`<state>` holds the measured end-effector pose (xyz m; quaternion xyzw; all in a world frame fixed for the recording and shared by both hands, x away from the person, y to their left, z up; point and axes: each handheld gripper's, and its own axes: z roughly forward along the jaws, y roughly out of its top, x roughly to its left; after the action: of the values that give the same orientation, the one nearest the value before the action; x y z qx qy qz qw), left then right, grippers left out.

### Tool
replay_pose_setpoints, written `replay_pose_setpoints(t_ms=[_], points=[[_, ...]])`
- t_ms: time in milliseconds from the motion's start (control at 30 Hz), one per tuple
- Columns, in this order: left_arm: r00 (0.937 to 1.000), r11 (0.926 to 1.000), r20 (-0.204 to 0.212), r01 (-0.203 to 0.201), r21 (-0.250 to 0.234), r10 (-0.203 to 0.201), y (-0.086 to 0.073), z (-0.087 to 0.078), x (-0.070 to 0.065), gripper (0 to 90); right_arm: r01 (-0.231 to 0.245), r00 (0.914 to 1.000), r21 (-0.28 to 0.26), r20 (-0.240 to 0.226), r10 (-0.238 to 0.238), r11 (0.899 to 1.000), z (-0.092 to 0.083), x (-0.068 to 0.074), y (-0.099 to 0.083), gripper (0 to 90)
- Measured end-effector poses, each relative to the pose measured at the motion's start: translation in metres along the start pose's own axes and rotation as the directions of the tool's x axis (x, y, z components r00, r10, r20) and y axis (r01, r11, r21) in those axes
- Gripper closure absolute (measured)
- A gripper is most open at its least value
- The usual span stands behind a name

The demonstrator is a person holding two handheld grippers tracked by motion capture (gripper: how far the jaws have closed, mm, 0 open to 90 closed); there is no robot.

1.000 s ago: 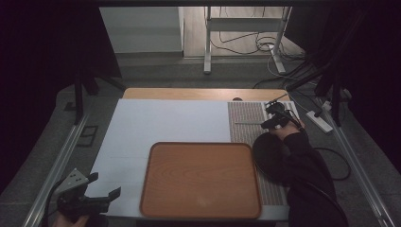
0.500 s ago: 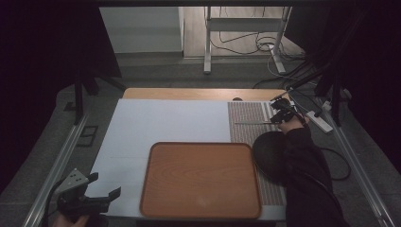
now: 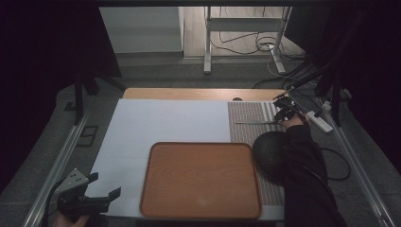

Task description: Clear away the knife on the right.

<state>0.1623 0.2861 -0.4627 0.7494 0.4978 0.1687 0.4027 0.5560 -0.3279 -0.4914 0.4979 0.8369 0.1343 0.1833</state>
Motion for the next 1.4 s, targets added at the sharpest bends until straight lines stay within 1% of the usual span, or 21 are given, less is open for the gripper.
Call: replay_pose_setpoints(t_ms=[33,67,200,233,267,300,333,600,767,833,867,900,1000,1033,1067,1100,1133,1167,1267,1367,1400], points=[[1.0000,1.0000,-0.001,-0.001,0.001,0.001,0.000,0.000,0.000,2.0,0.000,1.0000,0.000,0.000,0.000,1.000,0.000,0.000,0.000,90.0],[1.0000,1.0000,0.000,-0.002,0.000,0.002,0.000,0.000,0.000,2.1,0.031,0.9995,0.024,0.000,-0.031,0.999,-0.001,-0.002,-0.004,90.0],[1.0000,1.0000,-0.001,-0.003,0.000,0.003,0.000,0.000,0.000,2.1,0.038,0.9992,0.056,-0.013,-0.038,0.998,-0.005,-0.004,-0.009,90.0],[1.0000,1.0000,0.000,-0.003,0.000,0.003,0.000,0.000,0.000,2.1,0.040,0.9989,0.064,-0.027,-0.038,0.997,-0.006,-0.005,-0.011,90.0],[1.0000,1.0000,0.000,-0.004,0.001,0.004,0.000,0.000,-0.001,2.1,0.031,0.9975,0.078,-0.066,-0.026,0.996,-0.009,-0.007,-0.015,90.0],[1.0000,1.0000,0.000,-0.005,0.001,0.005,0.000,0.000,-0.001,2.1,0.031,0.9975,0.078,-0.066,-0.026,0.996,-0.009,-0.007,-0.015,90.0],[1.0000,1.0000,0.000,-0.006,0.002,0.006,0.000,0.000,-0.001,2.2,0.026,0.9947,0.091,-0.101,-0.017,0.996,-0.012,-0.009,-0.019,90.0],[1.0000,1.0000,-0.002,-0.009,0.004,0.009,0.000,0.000,-0.001,2.4,0.042,0.9807,0.152,-0.195,-0.011,0.987,-0.018,-0.009,-0.028,90.0],[0.9999,0.9999,-0.004,-0.011,0.005,0.011,0.000,0.000,-0.001,2.5,0.046,0.9817,0.170,-0.190,-0.013,0.984,-0.019,-0.007,-0.028,90.0],[0.9999,0.9999,-0.005,-0.011,0.005,0.011,0.000,0.000,-0.001,2.4,0.036,0.9817,0.145,-0.190,-0.008,0.989,-0.021,-0.008,-0.026,90.0],[0.9999,0.9999,-0.005,-0.011,0.006,0.011,0.000,0.000,-0.001,2.5,0.015,0.9822,0.103,-0.188,0.005,0.995,-0.027,-0.008,-0.022,81.6],[0.9999,0.9999,-0.005,-0.011,0.006,0.011,0.000,0.000,-0.001,2.5,0.015,0.9822,0.103,-0.188,0.005,0.995,-0.027,-0.008,-0.022,81.6],[0.9999,0.9999,-0.005,-0.013,0.007,0.013,0.001,0.000,-0.001,2.5,-0.010,0.9788,0.050,-0.204,0.020,0.999,-0.033,-0.006,-0.016,64.2],[0.9999,0.9999,-0.005,-0.014,0.007,0.014,0.001,0.000,-0.002,2.4,-0.016,0.9782,0.048,-0.206,0.025,0.999,-0.033,-0.005,-0.014,56.8],[0.9999,0.9999,-0.006,-0.015,0.008,0.015,0.001,0.000,-0.002,2.4,-0.029,0.9779,0.048,-0.205,0.038,0.998,-0.032,-0.001,-0.010,44.7],[0.9999,0.9999,-0.006,-0.015,0.008,0.015,0.001,0.001,-0.002,2.4,-0.029,0.9779,0.048,-0.205,0.038,0.998,-0.032,-0.001,-0.010,44.7],[0.9999,0.9998,-0.006,-0.016,0.008,0.016,0.001,0.001,-0.002,2.5,-0.031,0.9779,0.043,-0.205,0.040,0.999,-0.029,0.002,-0.007,32.4],[0.9999,0.9998,-0.006,-0.016,0.009,0.016,0.001,0.001,-0.002,2.5,-0.031,0.9779,0.043,-0.205,0.040,0.999,-0.029,0.002,-0.007,32.4],[0.9998,0.9998,-0.007,-0.016,0.009,0.016,0.001,0.001,-0.002,2.4,-0.023,0.9830,0.041,-0.181,0.030,0.999,-0.024,0.007,-0.003,15.9],[0.9998,0.9998,-0.008,-0.018,0.010,0.018,0.001,0.001,-0.002,2.4,-0.009,0.9886,0.069,-0.149,0.020,0.998,-0.016,0.013,0.000,1.6],[0.9998,0.9998,-0.008,-0.019,0.011,0.019,0.001,0.001,-0.002,2.5,-0.008,0.9910,0.088,-0.132,0.019,0.996,-0.013,0.014,0.001,0.7]])
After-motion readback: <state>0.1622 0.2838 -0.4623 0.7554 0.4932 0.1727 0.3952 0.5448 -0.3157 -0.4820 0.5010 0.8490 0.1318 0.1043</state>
